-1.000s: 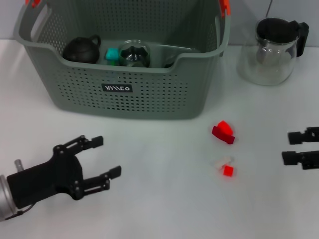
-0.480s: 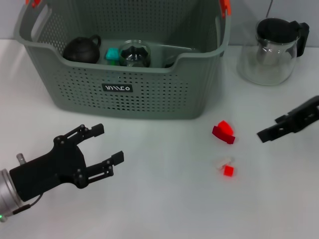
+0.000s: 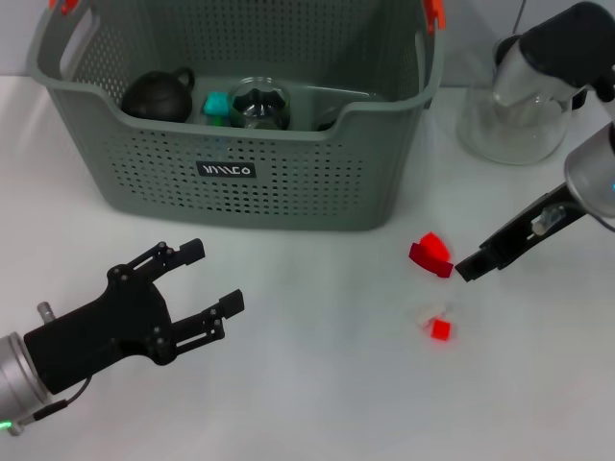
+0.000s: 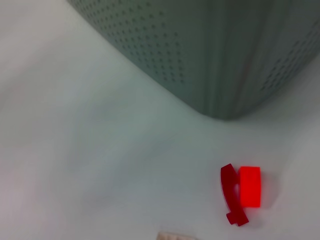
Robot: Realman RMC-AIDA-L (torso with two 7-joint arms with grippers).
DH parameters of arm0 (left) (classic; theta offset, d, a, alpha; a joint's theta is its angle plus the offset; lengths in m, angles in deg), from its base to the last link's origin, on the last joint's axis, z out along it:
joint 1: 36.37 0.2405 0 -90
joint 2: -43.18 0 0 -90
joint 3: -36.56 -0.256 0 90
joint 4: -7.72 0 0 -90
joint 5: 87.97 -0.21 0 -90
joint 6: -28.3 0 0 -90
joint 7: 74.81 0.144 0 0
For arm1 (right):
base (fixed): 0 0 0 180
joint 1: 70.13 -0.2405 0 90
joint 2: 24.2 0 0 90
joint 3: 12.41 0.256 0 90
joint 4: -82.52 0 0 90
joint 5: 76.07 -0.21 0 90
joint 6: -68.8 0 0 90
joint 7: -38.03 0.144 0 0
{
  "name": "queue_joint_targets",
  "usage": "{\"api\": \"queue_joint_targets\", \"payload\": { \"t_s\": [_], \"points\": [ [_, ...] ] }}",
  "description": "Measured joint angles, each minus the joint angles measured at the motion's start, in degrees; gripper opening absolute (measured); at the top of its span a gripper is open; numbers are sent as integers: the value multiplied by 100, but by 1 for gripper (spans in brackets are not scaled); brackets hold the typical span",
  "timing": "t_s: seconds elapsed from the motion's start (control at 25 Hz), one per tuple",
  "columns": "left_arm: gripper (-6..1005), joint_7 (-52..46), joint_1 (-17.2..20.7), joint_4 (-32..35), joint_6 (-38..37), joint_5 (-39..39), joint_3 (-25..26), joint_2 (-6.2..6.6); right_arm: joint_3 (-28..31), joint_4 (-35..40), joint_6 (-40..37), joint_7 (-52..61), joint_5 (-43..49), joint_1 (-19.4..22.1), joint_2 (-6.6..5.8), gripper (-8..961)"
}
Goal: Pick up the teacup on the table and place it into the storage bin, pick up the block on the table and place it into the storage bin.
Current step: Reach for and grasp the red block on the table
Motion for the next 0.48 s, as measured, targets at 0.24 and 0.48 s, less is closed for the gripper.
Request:
{"api": "queue_joint_targets", "payload": {
  "t_s": [0.24,0.48],
  "points": [
    [843,53,-2,-118,12,1,102,3,-366,-172,391,47,-10,107,3,529],
    [843,177,-5,-227,14,6,124,6,-494,-523,846,22,-9,111,1,530]
  ]
}}
